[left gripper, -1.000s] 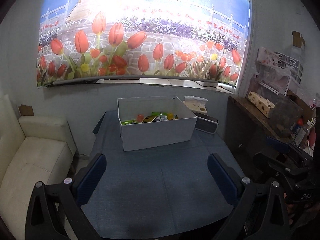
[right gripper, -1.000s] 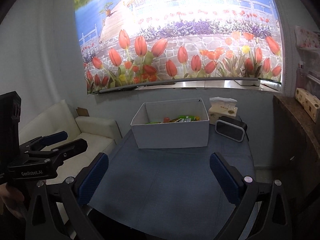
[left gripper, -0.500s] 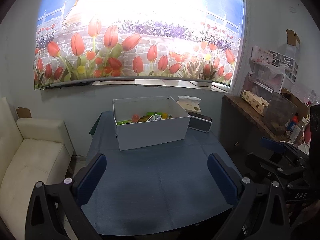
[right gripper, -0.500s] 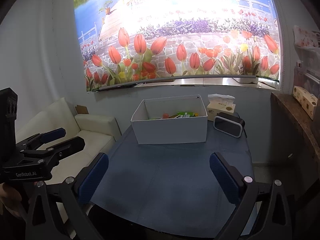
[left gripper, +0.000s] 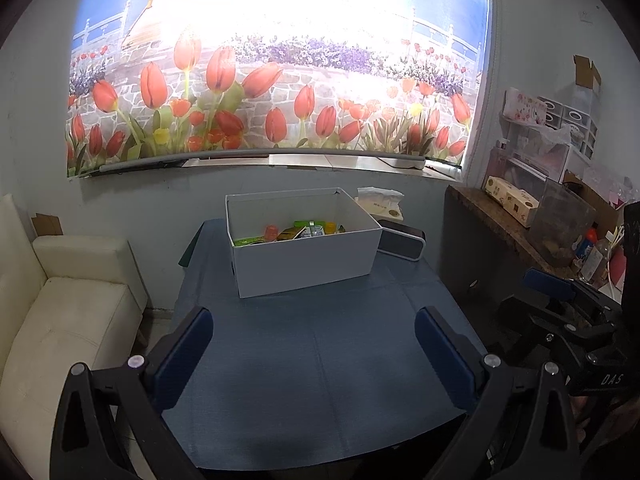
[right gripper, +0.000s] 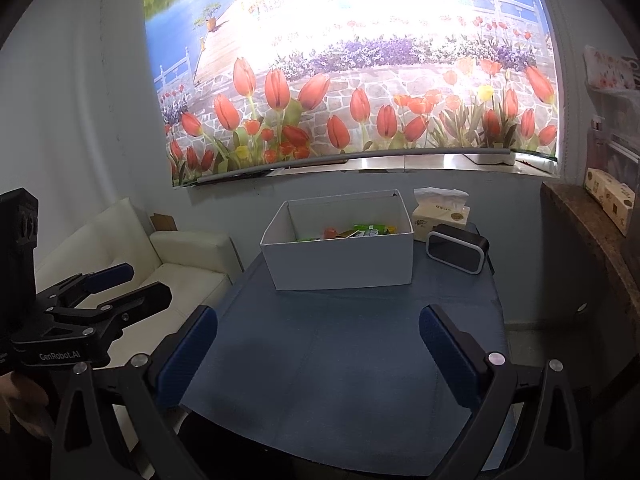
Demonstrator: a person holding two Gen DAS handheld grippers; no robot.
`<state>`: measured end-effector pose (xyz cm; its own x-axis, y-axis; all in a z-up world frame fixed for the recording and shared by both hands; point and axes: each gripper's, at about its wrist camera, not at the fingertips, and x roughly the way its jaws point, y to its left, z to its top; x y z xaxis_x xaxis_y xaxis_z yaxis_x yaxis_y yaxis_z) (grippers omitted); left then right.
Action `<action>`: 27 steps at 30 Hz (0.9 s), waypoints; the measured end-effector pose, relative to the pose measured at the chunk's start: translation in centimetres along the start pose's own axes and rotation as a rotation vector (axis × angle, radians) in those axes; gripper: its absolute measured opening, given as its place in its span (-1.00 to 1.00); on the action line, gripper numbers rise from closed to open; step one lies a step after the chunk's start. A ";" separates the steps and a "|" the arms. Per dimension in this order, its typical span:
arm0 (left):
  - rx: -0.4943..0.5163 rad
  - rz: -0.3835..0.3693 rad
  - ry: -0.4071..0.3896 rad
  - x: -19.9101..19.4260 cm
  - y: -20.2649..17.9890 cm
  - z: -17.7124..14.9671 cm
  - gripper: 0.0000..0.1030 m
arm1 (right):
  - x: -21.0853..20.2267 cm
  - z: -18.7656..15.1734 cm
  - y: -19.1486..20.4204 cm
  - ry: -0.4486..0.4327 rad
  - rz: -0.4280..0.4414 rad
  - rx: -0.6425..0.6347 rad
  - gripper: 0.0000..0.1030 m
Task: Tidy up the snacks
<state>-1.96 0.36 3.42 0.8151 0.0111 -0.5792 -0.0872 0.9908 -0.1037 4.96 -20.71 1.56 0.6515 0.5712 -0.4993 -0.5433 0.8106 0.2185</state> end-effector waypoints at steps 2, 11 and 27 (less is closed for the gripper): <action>0.002 -0.007 -0.001 0.0 0.0 0.0 1.00 | 0.0 0.0 0.0 -0.001 0.001 0.000 1.00; 0.000 -0.005 0.008 0.3 0.2 -0.1 1.00 | 0.0 0.1 0.0 0.002 0.002 -0.004 1.00; -0.002 -0.015 0.016 0.4 0.0 -0.2 1.00 | 0.0 0.0 0.4 0.010 0.012 -0.014 1.00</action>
<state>-1.77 0.34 3.02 0.8068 -0.0058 -0.5907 -0.0762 0.9906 -0.1139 4.76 -20.41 1.70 0.6395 0.5793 -0.5055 -0.5583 0.8019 0.2126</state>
